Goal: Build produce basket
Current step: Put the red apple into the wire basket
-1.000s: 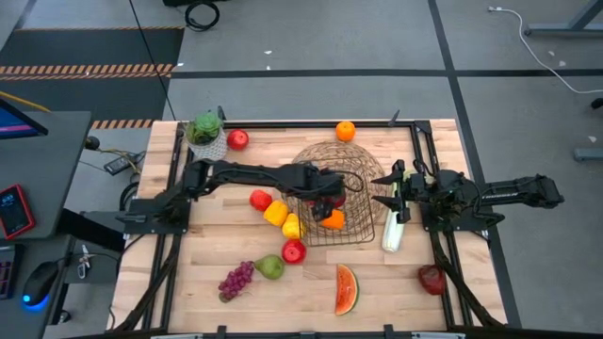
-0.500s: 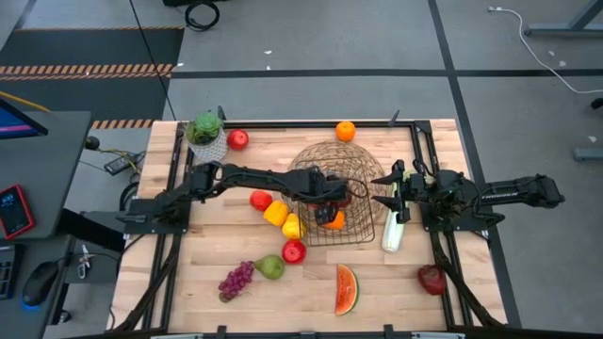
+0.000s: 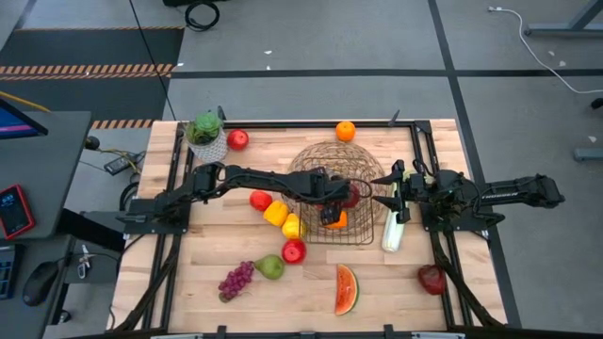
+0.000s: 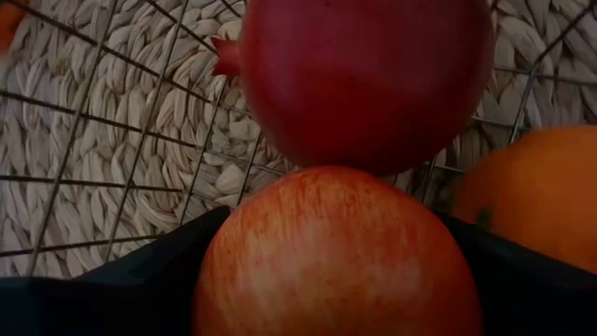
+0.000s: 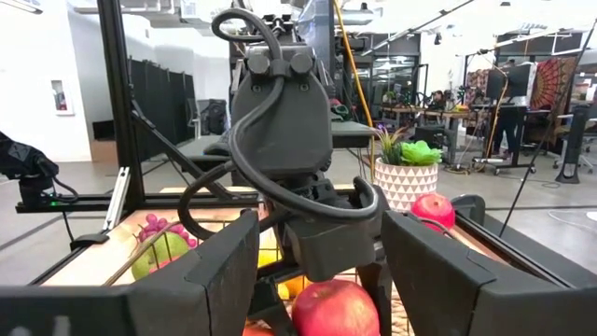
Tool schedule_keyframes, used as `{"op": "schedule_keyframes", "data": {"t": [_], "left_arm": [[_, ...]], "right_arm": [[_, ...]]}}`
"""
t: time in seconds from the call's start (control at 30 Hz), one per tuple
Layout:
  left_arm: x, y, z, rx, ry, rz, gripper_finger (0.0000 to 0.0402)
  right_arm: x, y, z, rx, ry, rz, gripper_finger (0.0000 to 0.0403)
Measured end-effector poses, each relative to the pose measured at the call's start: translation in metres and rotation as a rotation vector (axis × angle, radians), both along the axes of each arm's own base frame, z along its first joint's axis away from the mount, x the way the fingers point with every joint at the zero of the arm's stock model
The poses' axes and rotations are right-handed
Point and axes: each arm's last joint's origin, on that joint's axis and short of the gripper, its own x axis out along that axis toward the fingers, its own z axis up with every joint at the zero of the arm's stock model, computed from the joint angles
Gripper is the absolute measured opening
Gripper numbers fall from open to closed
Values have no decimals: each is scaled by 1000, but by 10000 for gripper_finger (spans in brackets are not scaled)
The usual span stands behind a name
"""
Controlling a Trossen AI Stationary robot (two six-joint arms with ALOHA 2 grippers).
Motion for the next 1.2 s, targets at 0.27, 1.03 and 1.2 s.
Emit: {"op": "schedule_keyframes", "data": {"t": [0.27,1.03,1.2], "left_arm": [[2,0,1,4,-27,-6,339],[3,2,2,2,-32,-9,339],[4,4,2,-62,-48,-31,352]], "right_arm": [[0,0,0,0,0,0,231],[0,0,0,0,0,0,231],[0,0,0,0,0,0,231]]}}
